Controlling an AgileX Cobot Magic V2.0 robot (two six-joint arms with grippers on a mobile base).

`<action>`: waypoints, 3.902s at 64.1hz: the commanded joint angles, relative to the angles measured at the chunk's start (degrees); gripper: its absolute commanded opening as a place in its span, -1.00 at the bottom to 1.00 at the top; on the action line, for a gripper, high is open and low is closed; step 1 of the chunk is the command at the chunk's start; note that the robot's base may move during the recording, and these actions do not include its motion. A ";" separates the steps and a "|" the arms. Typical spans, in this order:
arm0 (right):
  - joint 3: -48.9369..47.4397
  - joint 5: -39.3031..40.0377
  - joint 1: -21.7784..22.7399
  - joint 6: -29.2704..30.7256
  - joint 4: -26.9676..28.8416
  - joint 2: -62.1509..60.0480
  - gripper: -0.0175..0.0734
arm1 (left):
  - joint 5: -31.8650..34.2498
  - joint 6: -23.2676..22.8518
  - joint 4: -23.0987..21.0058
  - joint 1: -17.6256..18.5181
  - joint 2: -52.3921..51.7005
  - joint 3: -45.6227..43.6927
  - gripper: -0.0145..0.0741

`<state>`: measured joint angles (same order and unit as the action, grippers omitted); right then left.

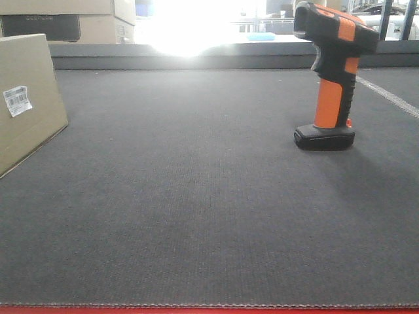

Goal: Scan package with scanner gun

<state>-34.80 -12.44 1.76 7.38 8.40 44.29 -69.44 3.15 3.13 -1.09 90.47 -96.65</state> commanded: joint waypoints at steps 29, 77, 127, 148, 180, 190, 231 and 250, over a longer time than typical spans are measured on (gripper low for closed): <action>5.54 -0.20 0.51 0.22 -0.78 -5.61 -0.95 | 33.23 -0.40 -0.33 0.31 -31.00 34.82 -0.92; 15.41 -2.76 0.51 0.22 3.36 -35.99 -0.95 | 61.53 -0.40 -0.33 0.31 -67.44 72.21 -0.92; 15.41 -3.02 0.51 0.22 3.36 -35.99 -0.95 | 61.53 -0.40 -0.33 0.31 -67.44 72.21 -0.92; 15.41 -2.79 0.51 0.22 3.36 -35.99 -0.95 | 64.66 -0.40 -0.33 1.33 -77.08 81.88 -0.92; 15.41 -2.54 0.51 0.22 3.36 -36.04 -0.95 | 67.86 -0.40 -3.13 1.33 -90.47 96.65 -0.92; 15.41 -2.54 0.51 0.22 3.36 -36.04 -0.95 | 67.86 -0.40 -3.13 1.33 -90.47 96.65 -0.92; 15.41 0.86 0.51 0.22 2.93 -36.04 -0.95 | 67.86 -0.40 -3.13 1.33 -90.47 96.65 -0.92; 21.86 4.13 0.51 -7.84 -6.65 -36.97 -0.95 | 67.86 -0.40 -3.13 1.33 -90.47 96.65 -0.92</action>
<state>-15.43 -11.06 1.98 4.72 6.93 8.12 -2.29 3.04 0.00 0.00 0.27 0.10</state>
